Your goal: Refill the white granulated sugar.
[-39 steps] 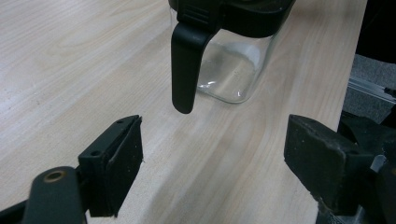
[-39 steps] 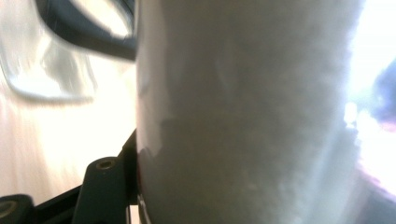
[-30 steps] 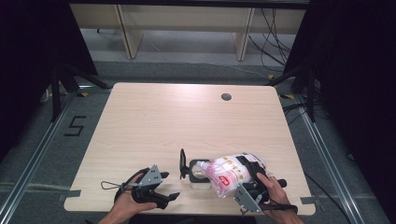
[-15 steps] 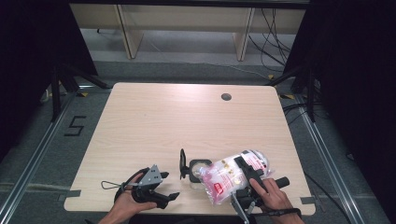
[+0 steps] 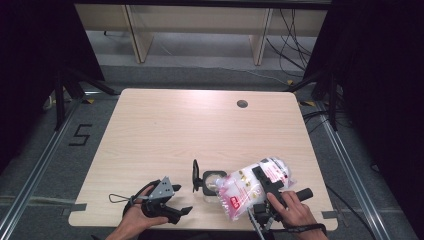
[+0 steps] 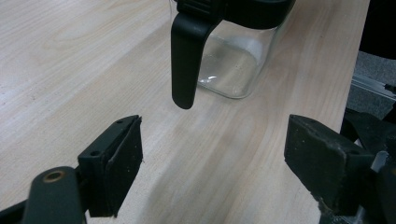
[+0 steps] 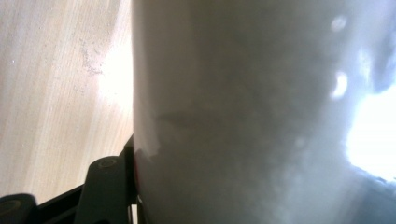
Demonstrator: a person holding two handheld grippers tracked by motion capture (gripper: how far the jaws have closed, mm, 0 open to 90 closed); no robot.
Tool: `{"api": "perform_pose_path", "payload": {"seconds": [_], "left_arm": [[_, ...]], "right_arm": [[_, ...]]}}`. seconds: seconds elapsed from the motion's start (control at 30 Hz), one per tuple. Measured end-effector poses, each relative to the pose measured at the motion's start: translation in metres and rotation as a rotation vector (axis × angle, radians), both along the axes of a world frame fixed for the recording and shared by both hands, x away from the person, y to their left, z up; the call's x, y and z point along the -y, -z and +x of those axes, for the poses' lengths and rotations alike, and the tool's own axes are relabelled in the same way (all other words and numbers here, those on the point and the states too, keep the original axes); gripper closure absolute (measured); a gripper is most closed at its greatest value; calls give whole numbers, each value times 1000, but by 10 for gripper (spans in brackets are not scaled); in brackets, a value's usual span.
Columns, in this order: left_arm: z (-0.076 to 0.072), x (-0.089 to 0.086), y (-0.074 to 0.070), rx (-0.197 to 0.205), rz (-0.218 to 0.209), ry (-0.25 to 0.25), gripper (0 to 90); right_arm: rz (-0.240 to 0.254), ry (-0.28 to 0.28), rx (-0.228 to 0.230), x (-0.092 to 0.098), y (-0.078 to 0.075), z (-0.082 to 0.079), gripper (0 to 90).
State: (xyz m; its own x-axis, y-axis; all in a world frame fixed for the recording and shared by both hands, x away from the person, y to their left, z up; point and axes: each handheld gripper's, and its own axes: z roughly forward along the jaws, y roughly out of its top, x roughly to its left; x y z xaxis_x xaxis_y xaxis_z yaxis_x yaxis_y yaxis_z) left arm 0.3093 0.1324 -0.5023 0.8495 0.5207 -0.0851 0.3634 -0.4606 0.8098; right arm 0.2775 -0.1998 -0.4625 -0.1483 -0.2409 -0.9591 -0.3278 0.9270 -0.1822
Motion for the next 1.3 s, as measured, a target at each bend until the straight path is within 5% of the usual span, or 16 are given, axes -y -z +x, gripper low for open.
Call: {"api": "perform_pose_path", "payload": {"seconds": [0.5, 0.63, 1.3], "left_arm": [[0, 1, 0, 1, 4, 3, 191], [0, 2, 0, 0, -3, 4, 191], [-1, 2, 1, -1, -2, 2, 188]], "right_arm": [[-70, 2, 12, -3, -2, -3, 415], [-72, -29, 35, -4, -4, -2, 417], [-61, 5, 19, -2, -2, -4, 420]]}}
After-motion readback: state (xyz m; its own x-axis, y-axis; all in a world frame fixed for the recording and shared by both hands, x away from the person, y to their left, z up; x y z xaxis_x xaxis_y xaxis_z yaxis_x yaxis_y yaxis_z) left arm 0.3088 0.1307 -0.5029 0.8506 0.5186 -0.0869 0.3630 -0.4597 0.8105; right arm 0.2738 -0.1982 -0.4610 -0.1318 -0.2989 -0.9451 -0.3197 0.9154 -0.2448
